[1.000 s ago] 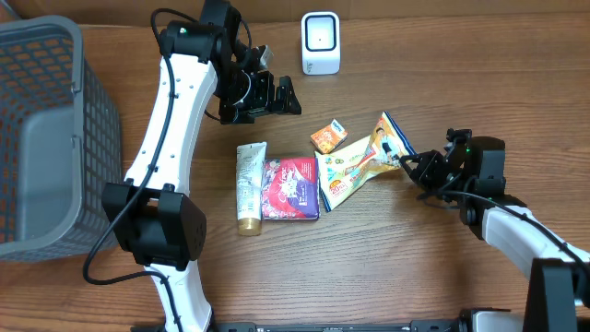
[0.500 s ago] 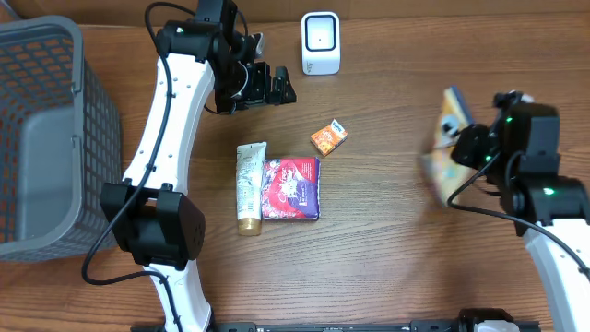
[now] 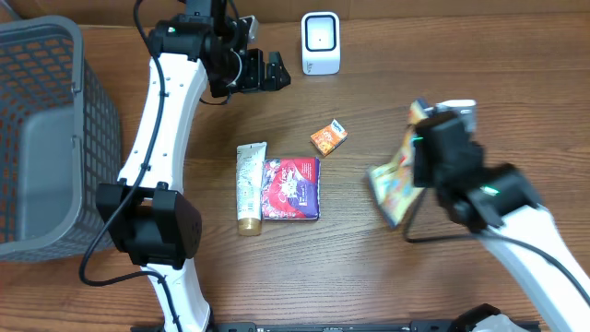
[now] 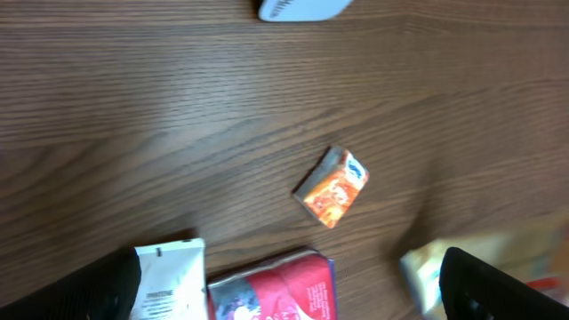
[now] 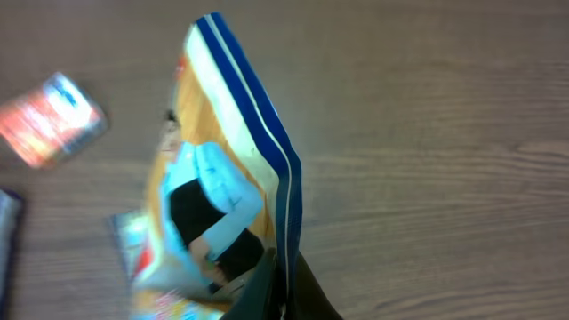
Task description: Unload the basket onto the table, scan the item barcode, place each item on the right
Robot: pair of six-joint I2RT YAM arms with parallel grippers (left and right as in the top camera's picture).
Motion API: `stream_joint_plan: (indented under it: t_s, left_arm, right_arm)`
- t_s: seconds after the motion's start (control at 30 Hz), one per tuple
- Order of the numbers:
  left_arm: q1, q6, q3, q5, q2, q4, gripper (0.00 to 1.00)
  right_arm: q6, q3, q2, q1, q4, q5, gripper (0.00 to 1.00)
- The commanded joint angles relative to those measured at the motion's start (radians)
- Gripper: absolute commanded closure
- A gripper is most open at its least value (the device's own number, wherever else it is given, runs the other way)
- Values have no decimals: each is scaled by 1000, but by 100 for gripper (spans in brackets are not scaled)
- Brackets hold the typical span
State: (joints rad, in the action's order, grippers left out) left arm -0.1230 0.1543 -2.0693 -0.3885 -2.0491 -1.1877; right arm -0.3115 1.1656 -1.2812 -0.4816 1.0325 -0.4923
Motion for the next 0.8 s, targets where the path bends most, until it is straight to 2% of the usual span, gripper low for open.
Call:
stream_joint_plan:
  t_s: [0.0,0.17,0.37,0.77]
  left_arm:
    - [18,-20,-17,3,17,-7,0]
    - [33,-54,-17,4,17,-26,0]
    - [53,-54,-17,4,17,-23,0]
    - [53,-54,-17,4,17,-21,0]
  right_arm:
    - [-100,18,-162,-92,20,-222,96]
    - [-151,48,-315,-199,77,-315,96]
    - [-186,102,-301,-203,153,-312,96]
    - [-161,356,-297,-188,278,-319,96]
